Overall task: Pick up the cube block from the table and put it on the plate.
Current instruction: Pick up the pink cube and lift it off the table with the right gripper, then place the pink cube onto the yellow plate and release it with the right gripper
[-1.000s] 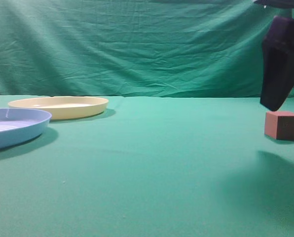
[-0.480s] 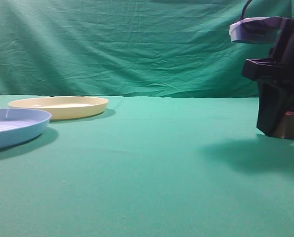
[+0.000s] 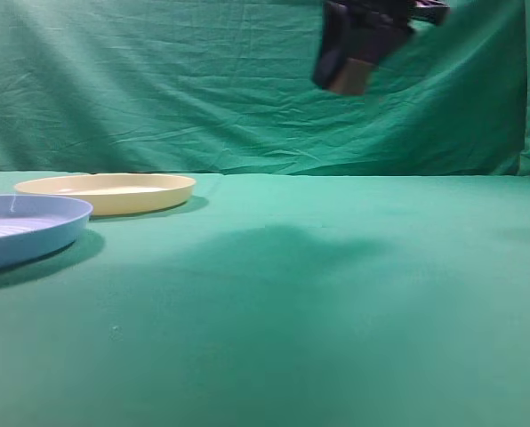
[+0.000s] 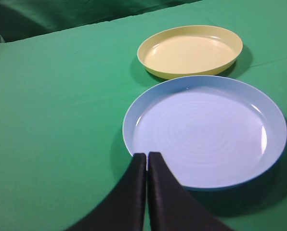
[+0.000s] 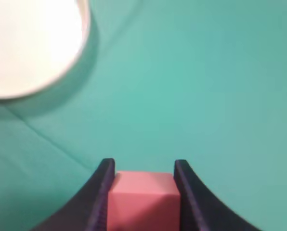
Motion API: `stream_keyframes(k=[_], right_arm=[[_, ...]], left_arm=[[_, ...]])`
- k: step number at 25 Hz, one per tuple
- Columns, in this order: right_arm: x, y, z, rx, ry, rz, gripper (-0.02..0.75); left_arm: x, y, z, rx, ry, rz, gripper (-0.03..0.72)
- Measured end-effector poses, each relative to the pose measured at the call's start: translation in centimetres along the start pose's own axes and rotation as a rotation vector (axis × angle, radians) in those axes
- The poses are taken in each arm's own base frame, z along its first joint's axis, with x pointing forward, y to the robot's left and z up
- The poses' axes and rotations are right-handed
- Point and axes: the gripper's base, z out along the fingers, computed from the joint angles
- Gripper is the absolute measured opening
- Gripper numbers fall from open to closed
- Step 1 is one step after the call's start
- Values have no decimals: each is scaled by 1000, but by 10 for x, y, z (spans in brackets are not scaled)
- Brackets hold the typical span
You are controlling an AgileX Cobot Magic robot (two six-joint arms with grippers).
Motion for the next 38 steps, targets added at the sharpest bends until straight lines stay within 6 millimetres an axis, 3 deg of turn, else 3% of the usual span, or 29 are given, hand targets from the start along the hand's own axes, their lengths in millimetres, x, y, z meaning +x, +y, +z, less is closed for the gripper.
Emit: stream_keyframes(k=[4, 7, 11, 14, 17, 23, 26, 28, 30, 31, 32, 33, 34, 38], right_arm=[[-46, 44, 35, -66, -77, -109, 238], [-65, 82, 79, -117, -100, -177, 238], [-71, 120, 134, -157, -128, -238, 238], [-68, 131, 162, -156, -171, -245, 238], [-67, 131, 175, -141, -209, -240, 238], [-67, 131, 176, -136, -222, -245, 631], [-71, 131, 164, -141, -200, -263, 645], [-79, 131, 142, -145, -174, -288, 645], [-89, 129, 106, -151, -140, -308, 526], [-89, 129, 106, -151, -140, -308, 526], [-94, 128, 84, -157, -119, -299, 461], [-101, 121, 43, -161, -74, -269, 277], [-103, 116, 22, -162, -48, -244, 169], [-104, 92, -44, -139, 14, -137, 0]], left_arm=[[0, 0, 0, 0, 0, 0, 0], [0, 0, 0, 0, 0, 0, 0], [0, 0, 0, 0, 0, 0, 0], [0, 0, 0, 0, 0, 0, 0], [0, 0, 0, 0, 0, 0, 0], [0, 0, 0, 0, 0, 0, 0], [0, 0, 0, 0, 0, 0, 0], [0, 0, 0, 0, 0, 0, 0], [0, 0, 0, 0, 0, 0, 0], [0, 0, 0, 0, 0, 0, 0], [0, 0, 0, 0, 0, 0, 0], [0, 0, 0, 0, 0, 0, 0], [0, 0, 0, 0, 0, 0, 0], [0, 0, 0, 0, 0, 0, 0]])
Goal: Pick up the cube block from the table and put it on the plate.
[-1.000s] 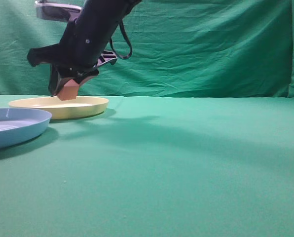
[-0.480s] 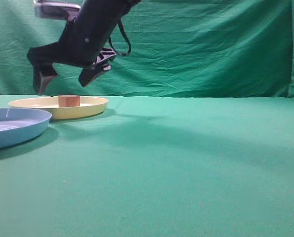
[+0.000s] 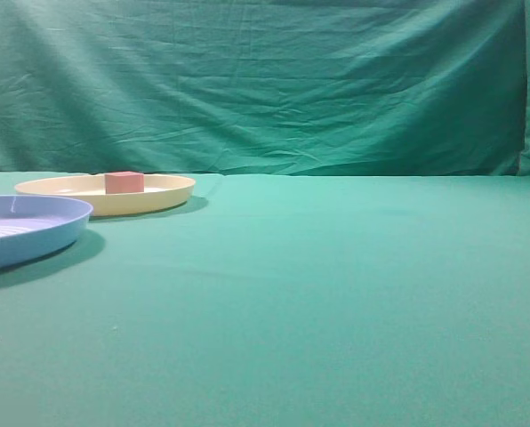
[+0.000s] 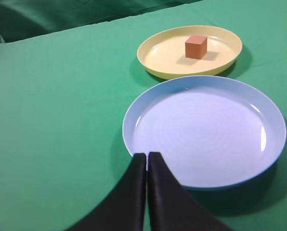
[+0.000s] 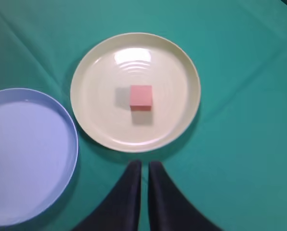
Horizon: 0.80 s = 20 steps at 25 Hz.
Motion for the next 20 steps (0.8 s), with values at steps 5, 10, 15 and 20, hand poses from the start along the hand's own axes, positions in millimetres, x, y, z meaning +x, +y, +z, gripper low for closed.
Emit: stream_keyframes(k=[5, 10, 15, 20], right_arm=[[9, -2, -71, 32, -15, 20, 0], [44, 17, -127, 35, -88, 15, 0], [97, 42, -146, 26, -187, -28, 0], [148, 55, -173, 19, -226, -43, 0]], left_arm=[[0, 0, 0, 0, 0, 0, 0], [0, 0, 0, 0, 0, 0, 0], [0, 0, 0, 0, 0, 0, 0], [0, 0, 0, 0, 0, 0, 0]])
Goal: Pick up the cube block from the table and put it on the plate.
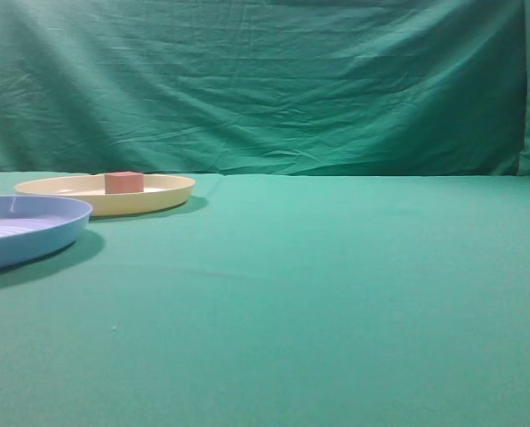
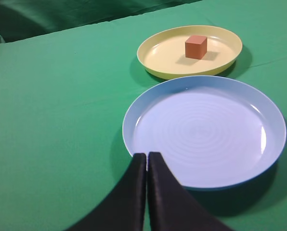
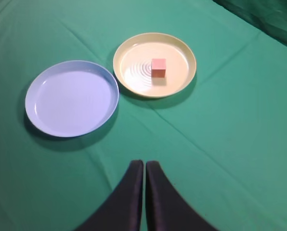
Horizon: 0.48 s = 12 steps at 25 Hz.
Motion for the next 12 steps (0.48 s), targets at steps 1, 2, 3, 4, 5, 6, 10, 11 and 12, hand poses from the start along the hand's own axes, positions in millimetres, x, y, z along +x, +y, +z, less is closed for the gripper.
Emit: stream_keyframes(k=[1, 2, 3, 4, 5, 6, 10, 11, 12], right_arm=[[6, 1, -7, 6, -7, 8, 0], [14, 2, -10, 11, 2, 21, 0], [21, 2, -14, 22, 6, 28, 0], [30, 2, -16, 35, 11, 40, 0], [37, 2, -20, 50, 13, 50, 0], [45, 1, -22, 71, 14, 60, 0], [83, -2, -40, 154, -66, 80, 0], [93, -4, -46, 184, -102, 95, 0], [103, -6, -53, 213, -147, 114, 0]], left_arm=[[0, 0, 0, 0, 0, 0, 0], [0, 0, 0, 0, 0, 0, 0], [0, 0, 0, 0, 0, 0, 0], [0, 0, 0, 0, 0, 0, 0], [0, 0, 0, 0, 0, 0, 0], [0, 0, 0, 0, 0, 0, 0], [0, 0, 0, 0, 0, 0, 0], [0, 0, 0, 0, 0, 0, 0], [0, 0, 0, 0, 0, 0, 0]])
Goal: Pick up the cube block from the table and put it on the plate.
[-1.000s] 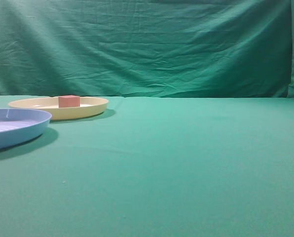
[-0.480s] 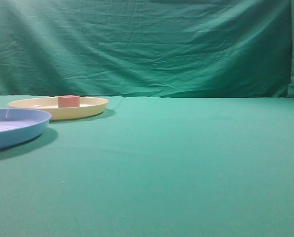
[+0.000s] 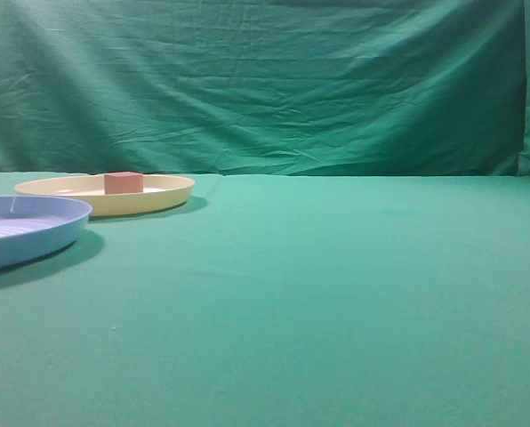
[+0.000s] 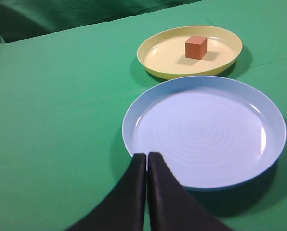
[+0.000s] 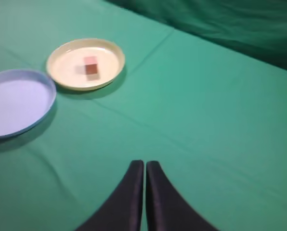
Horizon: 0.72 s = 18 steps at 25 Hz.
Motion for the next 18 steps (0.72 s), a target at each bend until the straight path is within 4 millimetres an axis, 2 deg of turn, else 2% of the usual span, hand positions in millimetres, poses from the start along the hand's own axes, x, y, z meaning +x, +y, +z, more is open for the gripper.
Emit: stream_keyframes(k=[3, 8, 14, 15, 16, 18], right_arm=[[32, -12, -11, 112, -80, 73, 0], [91, -22, -11, 316, -177, 170, 0], [155, -21, 7, 451, -261, 209, 0], [155, -21, 7, 451, -261, 209, 0], [176, -20, 16, 464, -255, 216, 0], [192, -18, 23, 469, -252, 219, 0]], left_arm=[[0, 0, 0, 0, 0, 0, 0], [0, 0, 0, 0, 0, 0, 0], [0, 0, 0, 0, 0, 0, 0], [0, 0, 0, 0, 0, 0, 0], [0, 0, 0, 0, 0, 0, 0], [0, 0, 0, 0, 0, 0, 0]])
